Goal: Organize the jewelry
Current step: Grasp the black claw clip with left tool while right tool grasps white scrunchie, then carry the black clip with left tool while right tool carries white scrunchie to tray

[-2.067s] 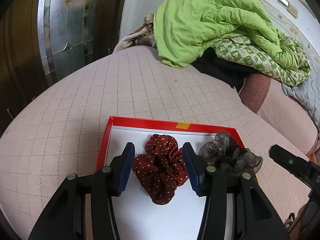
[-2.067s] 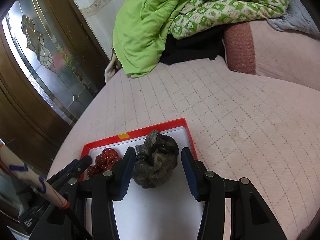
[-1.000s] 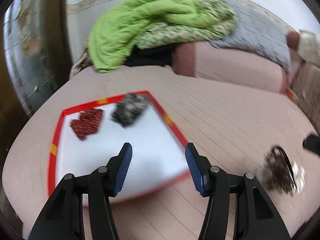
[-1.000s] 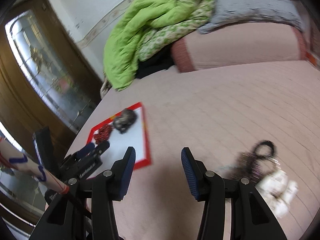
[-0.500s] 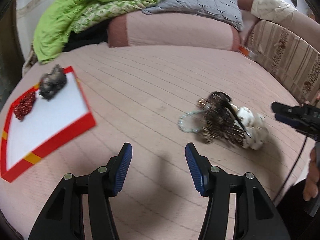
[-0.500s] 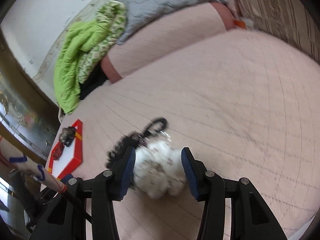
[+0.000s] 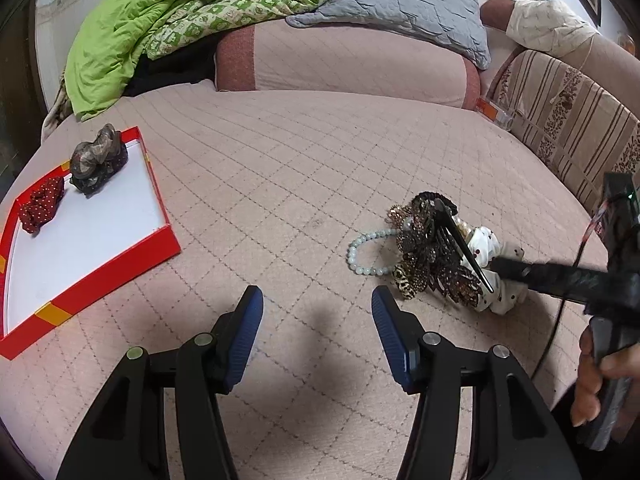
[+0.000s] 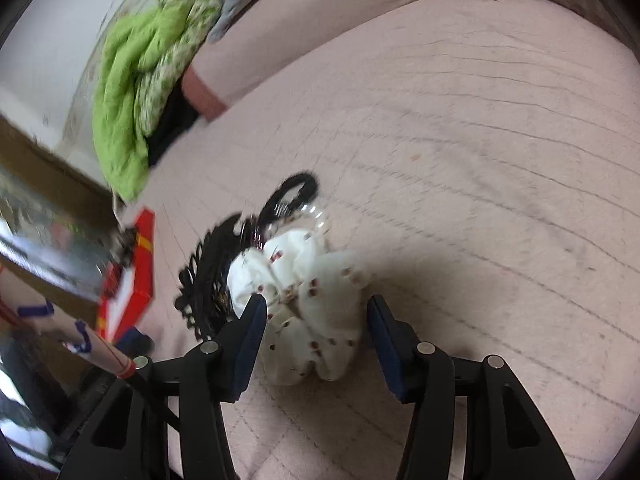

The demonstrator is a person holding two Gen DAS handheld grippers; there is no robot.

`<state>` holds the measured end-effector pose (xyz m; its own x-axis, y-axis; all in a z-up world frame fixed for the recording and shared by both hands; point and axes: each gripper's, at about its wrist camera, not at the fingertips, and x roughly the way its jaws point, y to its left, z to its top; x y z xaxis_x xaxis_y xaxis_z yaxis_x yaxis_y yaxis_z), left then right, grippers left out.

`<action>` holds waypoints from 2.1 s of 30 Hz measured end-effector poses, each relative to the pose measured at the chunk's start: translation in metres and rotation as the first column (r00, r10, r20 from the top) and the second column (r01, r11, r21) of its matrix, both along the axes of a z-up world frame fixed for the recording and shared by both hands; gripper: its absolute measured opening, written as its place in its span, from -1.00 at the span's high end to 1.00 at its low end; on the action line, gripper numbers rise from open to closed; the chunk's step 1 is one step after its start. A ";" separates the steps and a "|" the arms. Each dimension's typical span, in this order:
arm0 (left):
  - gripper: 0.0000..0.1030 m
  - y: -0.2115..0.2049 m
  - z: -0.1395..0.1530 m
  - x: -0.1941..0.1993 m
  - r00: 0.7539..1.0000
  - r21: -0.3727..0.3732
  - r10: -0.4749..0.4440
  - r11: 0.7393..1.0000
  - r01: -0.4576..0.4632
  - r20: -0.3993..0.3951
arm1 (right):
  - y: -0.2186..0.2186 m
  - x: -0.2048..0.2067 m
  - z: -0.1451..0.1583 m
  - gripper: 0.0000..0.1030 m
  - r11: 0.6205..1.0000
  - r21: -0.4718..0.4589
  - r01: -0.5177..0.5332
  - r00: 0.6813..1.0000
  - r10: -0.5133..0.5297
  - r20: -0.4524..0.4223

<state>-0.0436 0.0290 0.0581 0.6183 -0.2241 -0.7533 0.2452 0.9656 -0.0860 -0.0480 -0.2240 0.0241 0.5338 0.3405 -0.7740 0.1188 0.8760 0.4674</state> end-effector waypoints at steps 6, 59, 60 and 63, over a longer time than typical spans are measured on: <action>-0.18 -0.005 0.008 0.001 1.000 -0.067 -0.006 0.998 0.005 -0.012 | -0.013 -0.015 0.027 0.82 0.983 -0.152 0.103 0.987 -0.082 0.139; 0.38 0.027 0.041 -0.022 0.979 -0.030 0.050 0.999 -0.045 0.196 | 0.054 -0.041 0.085 0.80 0.990 -0.121 -0.076 0.889 0.122 0.441; 0.38 0.029 0.041 -0.022 0.979 -0.031 0.052 0.998 -0.047 0.196 | 0.057 -0.041 0.085 0.80 0.989 -0.122 -0.078 0.889 0.124 0.440; 0.38 0.035 0.041 -0.024 0.978 -0.031 0.061 0.998 -0.055 0.200 | 0.065 -0.041 0.085 0.80 0.988 -0.130 -0.083 0.889 0.132 0.438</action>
